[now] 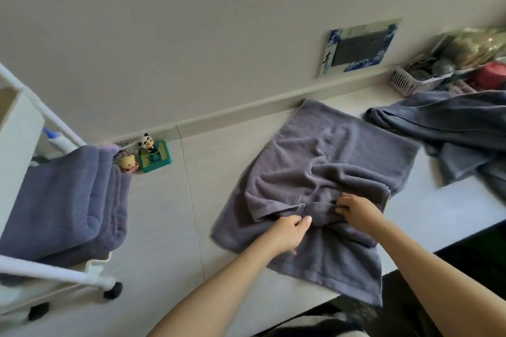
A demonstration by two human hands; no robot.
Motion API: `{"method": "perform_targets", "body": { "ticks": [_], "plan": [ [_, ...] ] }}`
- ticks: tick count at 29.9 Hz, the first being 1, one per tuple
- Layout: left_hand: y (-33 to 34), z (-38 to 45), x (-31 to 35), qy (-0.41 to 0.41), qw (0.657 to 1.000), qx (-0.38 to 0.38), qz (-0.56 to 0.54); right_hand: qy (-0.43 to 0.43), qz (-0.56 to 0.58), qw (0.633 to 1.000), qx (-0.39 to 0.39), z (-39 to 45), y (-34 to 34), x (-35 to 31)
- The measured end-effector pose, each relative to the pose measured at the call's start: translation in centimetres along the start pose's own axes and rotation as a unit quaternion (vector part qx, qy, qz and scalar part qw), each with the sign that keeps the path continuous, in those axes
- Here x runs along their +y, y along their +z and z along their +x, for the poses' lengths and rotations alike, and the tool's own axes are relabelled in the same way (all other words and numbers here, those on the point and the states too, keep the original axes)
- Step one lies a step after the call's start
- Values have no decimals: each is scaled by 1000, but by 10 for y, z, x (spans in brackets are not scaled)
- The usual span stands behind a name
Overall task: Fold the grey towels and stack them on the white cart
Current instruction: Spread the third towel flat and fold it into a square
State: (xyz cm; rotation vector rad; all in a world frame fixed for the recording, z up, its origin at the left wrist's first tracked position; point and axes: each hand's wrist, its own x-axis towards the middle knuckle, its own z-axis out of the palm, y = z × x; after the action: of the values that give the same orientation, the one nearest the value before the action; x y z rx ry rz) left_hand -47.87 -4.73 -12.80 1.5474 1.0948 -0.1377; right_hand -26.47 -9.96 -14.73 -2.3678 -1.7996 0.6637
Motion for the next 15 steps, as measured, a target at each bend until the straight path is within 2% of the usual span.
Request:
{"method": "perform_targets", "body": {
  "ticks": [2,4,5,9,11,12,15],
  "plan": [
    [1,0,7,79,989,112,64,18,29,999,-12,-15,-4,3],
    [-4,8,7,185,923,254,223,28,60,997,-33,-30,-3,1],
    [-7,14,4,215,895,265,287,35,74,996,-42,-38,-3,-3],
    [-18,29,-2,133,912,62,384,71,132,984,-94,-64,-8,-10],
    [-24,32,-11,144,900,35,409,67,151,979,-122,-73,-11,-13],
    [-28,31,-14,151,906,26,395,62,158,977,-128,-76,-13,-14],
    [-50,30,-22,130,950,6,284,46,177,974,-132,-80,-20,-20]
  ]
}}
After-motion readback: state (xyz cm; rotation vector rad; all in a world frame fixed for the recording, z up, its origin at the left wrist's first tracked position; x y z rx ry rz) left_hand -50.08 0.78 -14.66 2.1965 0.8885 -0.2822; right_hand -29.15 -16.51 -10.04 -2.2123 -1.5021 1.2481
